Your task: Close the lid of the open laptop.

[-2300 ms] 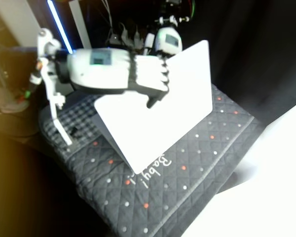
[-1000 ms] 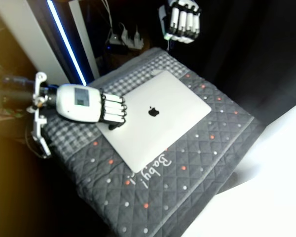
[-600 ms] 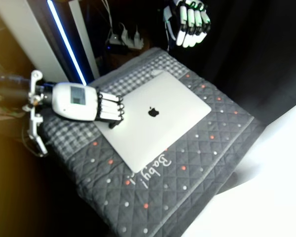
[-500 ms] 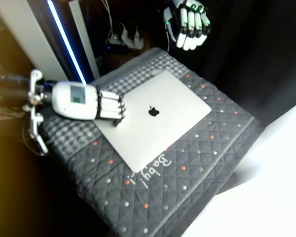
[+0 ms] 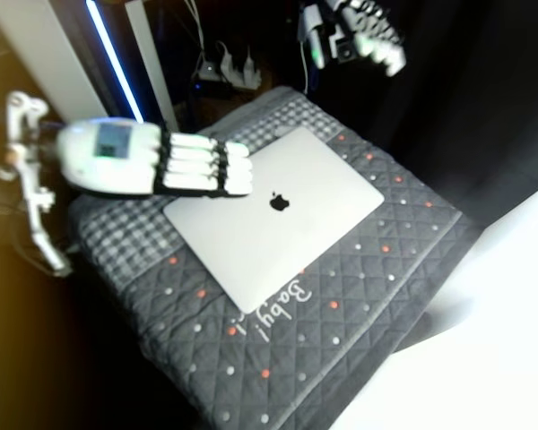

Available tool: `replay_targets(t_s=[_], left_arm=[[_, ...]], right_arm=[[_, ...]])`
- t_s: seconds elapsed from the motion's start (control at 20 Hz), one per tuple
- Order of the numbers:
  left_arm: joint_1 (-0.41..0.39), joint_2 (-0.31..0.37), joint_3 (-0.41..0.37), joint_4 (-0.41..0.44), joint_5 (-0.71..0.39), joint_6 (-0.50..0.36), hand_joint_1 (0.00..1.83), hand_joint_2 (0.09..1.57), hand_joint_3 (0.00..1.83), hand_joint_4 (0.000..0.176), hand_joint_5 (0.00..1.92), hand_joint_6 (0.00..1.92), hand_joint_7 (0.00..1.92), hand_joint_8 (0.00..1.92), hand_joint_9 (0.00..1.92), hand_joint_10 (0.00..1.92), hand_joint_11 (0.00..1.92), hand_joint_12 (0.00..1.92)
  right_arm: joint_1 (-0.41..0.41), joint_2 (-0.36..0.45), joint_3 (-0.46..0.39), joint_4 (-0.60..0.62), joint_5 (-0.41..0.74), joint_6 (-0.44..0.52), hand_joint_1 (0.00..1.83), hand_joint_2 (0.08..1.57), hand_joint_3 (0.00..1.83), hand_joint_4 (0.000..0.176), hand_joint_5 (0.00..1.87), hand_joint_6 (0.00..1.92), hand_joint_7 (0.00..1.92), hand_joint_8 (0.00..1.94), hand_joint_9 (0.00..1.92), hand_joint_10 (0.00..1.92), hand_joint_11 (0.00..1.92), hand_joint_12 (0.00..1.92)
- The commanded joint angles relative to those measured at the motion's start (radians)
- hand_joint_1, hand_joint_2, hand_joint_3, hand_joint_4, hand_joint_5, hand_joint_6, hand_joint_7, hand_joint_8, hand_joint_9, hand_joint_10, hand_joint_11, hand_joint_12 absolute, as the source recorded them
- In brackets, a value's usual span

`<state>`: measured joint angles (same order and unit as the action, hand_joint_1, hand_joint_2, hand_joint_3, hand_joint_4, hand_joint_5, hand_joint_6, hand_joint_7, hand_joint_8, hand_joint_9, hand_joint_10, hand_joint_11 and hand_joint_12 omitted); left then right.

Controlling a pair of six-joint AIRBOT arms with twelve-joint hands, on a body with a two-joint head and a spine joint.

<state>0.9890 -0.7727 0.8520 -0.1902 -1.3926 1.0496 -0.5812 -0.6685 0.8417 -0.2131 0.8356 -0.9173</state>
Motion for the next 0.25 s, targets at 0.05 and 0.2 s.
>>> replay_targets(t_s=[0.05, 0.2], left_arm=[[-0.009, 0.006, 0.008, -0.005, -0.156, -0.002, 0.3, 1.37, 0.0, 0.077, 0.0, 0.0, 0.0, 0.0, 0.0, 0.0, 0.0, 0.0], [-0.009, 0.019, 0.009, -0.012, -0.186, -0.013, 0.18, 1.3, 0.0, 0.142, 0.0, 0.0, 0.0, 0.0, 0.0, 0.0, 0.0, 0.0]], right_arm=[[-0.022, 0.017, -0.001, 0.055, 0.185, -0.005, 0.15, 1.41, 0.01, 0.031, 0.0, 0.0, 0.0, 0.0, 0.0, 0.0, 0.0, 0.0], [-0.05, 0.036, 0.0, 0.1, 0.252, -0.006, 0.2, 1.41, 0.0, 0.0, 0.0, 0.0, 0.0, 0.0, 0.0, 0.0, 0.0, 0.0]])
